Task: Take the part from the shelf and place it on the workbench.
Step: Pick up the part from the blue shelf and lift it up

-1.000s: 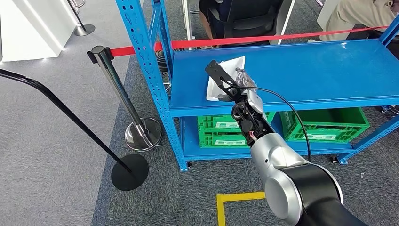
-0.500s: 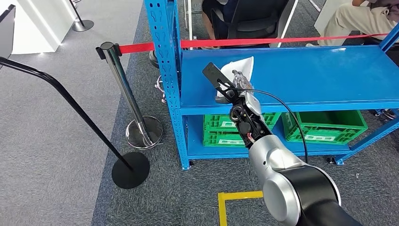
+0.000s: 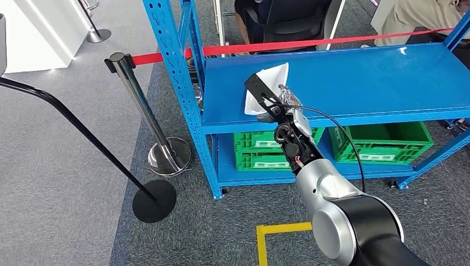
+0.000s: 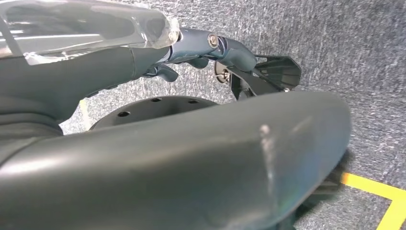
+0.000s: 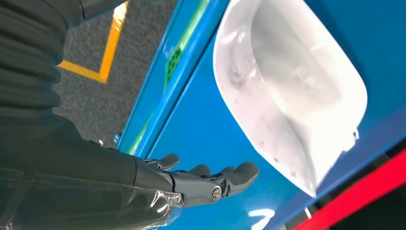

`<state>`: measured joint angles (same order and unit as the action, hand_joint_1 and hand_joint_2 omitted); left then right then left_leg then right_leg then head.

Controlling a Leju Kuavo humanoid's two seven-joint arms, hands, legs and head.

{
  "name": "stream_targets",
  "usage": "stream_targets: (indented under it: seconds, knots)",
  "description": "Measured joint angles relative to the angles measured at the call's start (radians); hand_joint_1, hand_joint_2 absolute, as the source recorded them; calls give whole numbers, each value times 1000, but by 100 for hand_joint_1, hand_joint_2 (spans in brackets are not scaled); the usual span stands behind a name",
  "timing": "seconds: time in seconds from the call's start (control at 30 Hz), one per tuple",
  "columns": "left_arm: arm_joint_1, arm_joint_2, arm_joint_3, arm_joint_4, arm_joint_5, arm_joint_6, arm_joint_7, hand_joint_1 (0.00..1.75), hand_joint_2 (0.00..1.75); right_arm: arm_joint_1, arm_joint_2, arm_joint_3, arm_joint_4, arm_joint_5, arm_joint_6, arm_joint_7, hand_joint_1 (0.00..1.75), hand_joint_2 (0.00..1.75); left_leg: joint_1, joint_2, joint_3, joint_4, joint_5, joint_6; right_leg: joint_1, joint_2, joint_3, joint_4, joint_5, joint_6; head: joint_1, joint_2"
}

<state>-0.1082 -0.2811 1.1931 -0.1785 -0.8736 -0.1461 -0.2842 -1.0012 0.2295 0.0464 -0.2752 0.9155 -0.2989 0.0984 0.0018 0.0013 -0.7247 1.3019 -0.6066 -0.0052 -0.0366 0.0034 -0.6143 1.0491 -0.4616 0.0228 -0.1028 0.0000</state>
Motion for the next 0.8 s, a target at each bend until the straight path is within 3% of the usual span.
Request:
stream_targets:
  seconds: [0.03, 0.1, 0.17, 0.23, 0.3, 0.37, 0.43, 0.5, 0.53, 0.6, 0.67, 0.8]
  knots:
    - [0, 0, 0, 0, 0, 0, 0, 0, 0, -1, 0, -4, 0, -5, 3, 1, 0, 175, -1, -1, 18, -34, 24, 4, 2, 0, 0, 0, 0, 0, 0, 0]
    - [0, 1, 0, 0, 0, 0, 0, 0, 0, -5, 1, -12, 0, -11, 4, 3, 0, 175, -8, -3, 92, -176, 87, 23, 3, 1, 2, -2, 2, -1, 1, 0]
    - [-1, 2, 0, 0, -1, 0, 0, 0, 0, -11, 1, -20, -1, -12, 0, 8, 0, 175, -18, -5, 145, -277, 115, 42, 0, 1, 2, -6, 6, 4, 1, 0]
    - [-1, 3, 0, 0, -2, 0, 0, 0, 0, -13, 2, -26, -1, -16, -3, 11, 0, 175, -26, -4, 153, -298, 116, 51, -4, 1, 2, -15, 13, 15, -1, 0]
    - [0, 3, 0, 0, -3, -1, 0, 0, 0, -14, 2, -33, -2, -27, -4, 8, 0, 175, -23, -2, 167, -326, 133, 56, -3, 0, 1, -17, 11, 24, 0, 0]
    - [-1, 2, 0, 0, -3, -1, 0, 0, 0, -18, 0, -45, -3, -40, -4, 1, 0, 175, -17, 3, 182, -355, 150, 59, 1, -1, -25, 40, -27, 27, 4, 0]
    - [-1, 2, 0, 0, -3, -1, 0, 0, 0, -20, -2, -55, -3, -49, -4, -6, 0, 175, -18, 5, 180, -356, 153, 59, 5, -1, -79, 165, -88, 28, 8, 0]
    - [-1, 2, 0, 0, -3, -1, 0, 0, 0, -16, -5, -63, -2, -55, -3, -9, 0, 175, -18, 5, 175, -349, 152, 58, 6, -1, -111, 240, -107, 32, 9, 0]
    - [-1, 2, 0, 0, -3, -1, 0, 0, 0, -14, -6, -68, -3, -62, -3, -14, 0, 175, -17, 4, 173, -344, 150, 56, 6, -1, -100, 221, -90, 33, 10, 0]
    - [-1, 2, 0, 0, -3, -1, 0, 0, 0, -15, -6, -78, -3, -75, -3, -32, 0, 175, -13, 2, 167, -326, 140, 46, 3, -4, -37, 98, -34, 37, 13, 0]
    - [-3, 3, 0, -1, -4, -1, -1, 0, 0, -17, -4, -86, -3, -80, -2, -49, 0, 175, -16, 2, 153, -296, 126, 34, 2, -2, 8, 9, -8, 32, 14, 0]
    - [-6, 4, 0, -1, -5, -1, -4, 0, 0, -18, -5, -95, -3, -75, 4, -62, 0, 175, -16, 0, 133, -275, 115, 28, 3, 2, 6, 2, -6, 12, 13, 0]
